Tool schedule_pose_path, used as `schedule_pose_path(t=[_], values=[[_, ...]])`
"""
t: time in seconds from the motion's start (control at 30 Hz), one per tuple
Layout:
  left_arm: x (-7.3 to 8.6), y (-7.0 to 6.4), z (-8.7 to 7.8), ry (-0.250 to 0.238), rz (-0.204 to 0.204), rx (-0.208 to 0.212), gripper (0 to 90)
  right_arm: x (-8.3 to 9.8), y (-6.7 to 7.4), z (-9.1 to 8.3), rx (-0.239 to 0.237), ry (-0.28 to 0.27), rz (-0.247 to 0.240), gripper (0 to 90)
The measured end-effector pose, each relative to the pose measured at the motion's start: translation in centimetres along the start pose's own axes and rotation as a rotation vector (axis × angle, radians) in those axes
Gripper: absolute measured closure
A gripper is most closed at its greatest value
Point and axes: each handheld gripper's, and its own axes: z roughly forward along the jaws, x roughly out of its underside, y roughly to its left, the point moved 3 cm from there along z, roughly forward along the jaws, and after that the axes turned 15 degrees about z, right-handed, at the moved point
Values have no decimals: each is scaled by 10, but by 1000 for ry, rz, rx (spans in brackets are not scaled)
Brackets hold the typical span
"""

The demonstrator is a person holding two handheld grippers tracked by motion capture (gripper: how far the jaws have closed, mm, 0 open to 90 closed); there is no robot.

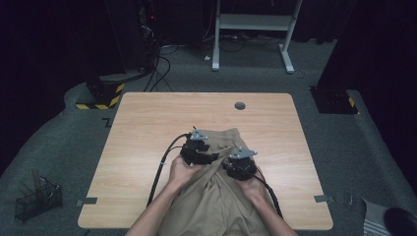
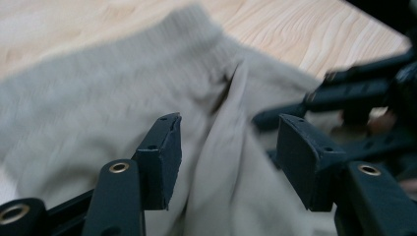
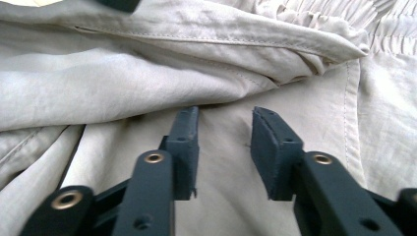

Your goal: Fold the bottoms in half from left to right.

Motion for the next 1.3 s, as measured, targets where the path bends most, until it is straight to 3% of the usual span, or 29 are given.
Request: schedule_pose_path(t=[0.27,0.37,0.47,0.57,0.77,0.83,1.0,1.07,1.17,1.3], values=[[27,-6,-20,29,33,-52,415,8,1,-25,-11,-7,-12,556],[37,-6,-24,38,25,-62,422,15,1,-28,-15,5,-18,539],[45,-6,-20,66,22,-65,479,20,0,-23,-12,33,-25,508],[48,-4,-13,76,7,-56,597,20,2,-21,-10,20,-26,505],[39,8,-3,83,-5,-62,834,11,3,-9,1,9,-14,500],[37,16,0,84,-10,-71,855,5,3,-3,9,4,-9,501],[30,40,6,72,-86,-88,873,-11,1,14,30,-1,13,502],[24,45,4,67,-96,-96,875,-17,1,20,39,-5,18,502],[11,45,-6,34,-87,-89,877,-23,1,26,48,-8,24,504],[-7,31,-19,5,-48,-67,878,-25,2,29,53,-9,29,504]])
